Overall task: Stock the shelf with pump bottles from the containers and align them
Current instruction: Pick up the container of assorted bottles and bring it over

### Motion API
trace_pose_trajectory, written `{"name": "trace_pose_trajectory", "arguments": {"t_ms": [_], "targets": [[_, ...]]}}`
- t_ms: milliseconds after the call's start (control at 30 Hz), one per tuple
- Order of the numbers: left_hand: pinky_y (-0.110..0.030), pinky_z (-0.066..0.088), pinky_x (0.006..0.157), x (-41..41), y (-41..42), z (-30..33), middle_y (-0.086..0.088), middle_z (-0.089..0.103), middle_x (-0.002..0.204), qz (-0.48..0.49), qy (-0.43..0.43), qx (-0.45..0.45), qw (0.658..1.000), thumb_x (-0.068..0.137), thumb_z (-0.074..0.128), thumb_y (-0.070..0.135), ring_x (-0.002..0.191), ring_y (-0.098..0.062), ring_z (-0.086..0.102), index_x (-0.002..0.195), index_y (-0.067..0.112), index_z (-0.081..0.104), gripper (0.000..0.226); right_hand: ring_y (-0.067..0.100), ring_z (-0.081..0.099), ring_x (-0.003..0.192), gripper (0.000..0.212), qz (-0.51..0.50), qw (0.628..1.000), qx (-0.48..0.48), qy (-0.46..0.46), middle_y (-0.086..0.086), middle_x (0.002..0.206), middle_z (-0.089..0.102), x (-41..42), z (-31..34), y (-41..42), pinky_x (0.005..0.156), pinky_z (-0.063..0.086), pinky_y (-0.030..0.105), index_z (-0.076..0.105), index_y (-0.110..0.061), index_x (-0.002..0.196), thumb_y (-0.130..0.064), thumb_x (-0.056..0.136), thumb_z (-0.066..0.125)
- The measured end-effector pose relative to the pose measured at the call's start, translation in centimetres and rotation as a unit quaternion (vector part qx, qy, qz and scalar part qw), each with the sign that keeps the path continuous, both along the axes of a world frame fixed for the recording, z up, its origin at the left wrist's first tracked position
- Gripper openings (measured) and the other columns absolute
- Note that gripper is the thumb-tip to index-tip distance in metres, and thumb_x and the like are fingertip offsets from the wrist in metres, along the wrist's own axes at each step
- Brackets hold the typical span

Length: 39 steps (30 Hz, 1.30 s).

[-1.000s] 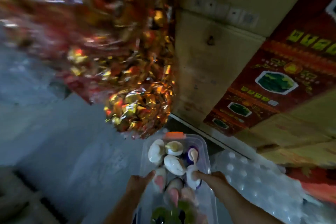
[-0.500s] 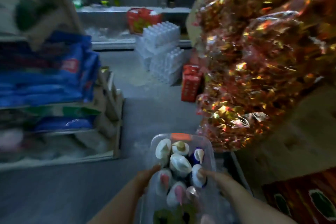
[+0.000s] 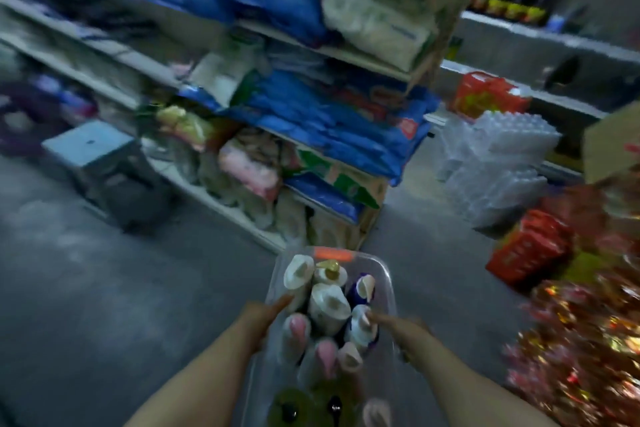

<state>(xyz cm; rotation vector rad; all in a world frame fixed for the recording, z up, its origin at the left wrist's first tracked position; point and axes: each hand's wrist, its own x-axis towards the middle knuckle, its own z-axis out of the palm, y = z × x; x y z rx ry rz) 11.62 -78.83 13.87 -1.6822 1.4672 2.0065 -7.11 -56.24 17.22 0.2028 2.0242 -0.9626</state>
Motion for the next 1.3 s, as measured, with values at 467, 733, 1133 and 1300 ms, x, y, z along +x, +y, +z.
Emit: {"name": "trace_pose_trajectory", "arguments": {"t_ms": [467, 733, 1133, 1300], "targets": [[-0.021, 0.044, 0.052, 11.9, -17.4, 2.4, 0.001, 0.063, 0.084, 0.255, -0.027, -0.027, 0.966, 0.066, 0.078, 0.065, 0.068, -0.014, 0.057, 0.112, 0.018, 0.06, 0.068, 0.027, 0.056, 0.092, 0.102, 0.282, 0.957, 0.012, -0.073, 0.011, 0.109, 0.055, 3.6, -2.4, -30.8, 0.079, 0.051, 0.035, 0.042, -0.006, 0.145, -0.052, 0.067, 0.087], [-0.048, 0.048, 0.096, 11.6, -28.9, 2.6, -0.02, 0.057, 0.134, 0.42, -0.054, -0.04, 0.905, 0.069, 0.079, 0.062, 0.12, -0.039, 0.055, 0.135, 0.004, 0.051, 0.092, 0.028, 0.06, 0.106, 0.092, 0.394, 0.918, -0.041, -0.035, 0.015, 0.12, 0.062, 2.6, -2.3, -51.4, 0.086, 0.052, 0.037, 0.054, 0.0, 0.134, -0.045, 0.063, 0.091], [-0.042, 0.054, 0.085, 18.7, -52.3, -0.6, -0.023, 0.066, 0.098, 0.475, -0.003, 0.004, 0.88, 0.065, 0.078, 0.069, 0.077, -0.031, 0.061, 0.136, 0.003, 0.053, 0.101, 0.017, 0.048, 0.058, 0.118, 0.474, 0.88, 0.03, 0.023, 0.005, 0.079, 0.051, 8.6, -3.1, -79.2, 0.044, 0.039, 0.026, 0.052, -0.008, 0.13, -0.063, 0.033, 0.091], [-0.053, 0.032, 0.108, 22.4, -65.2, 0.0, -0.026, 0.058, 0.123, 0.462, 0.005, -0.019, 0.887, 0.067, 0.075, 0.07, 0.129, -0.043, 0.05, 0.145, 0.0, 0.041, 0.11, 0.015, 0.043, 0.055, 0.118, 0.439, 0.898, 0.026, 0.011, 0.003, 0.075, 0.047, 12.1, -2.8, -90.3, 0.039, 0.035, 0.025, 0.053, -0.007, 0.125, -0.062, 0.029, 0.093]]}}
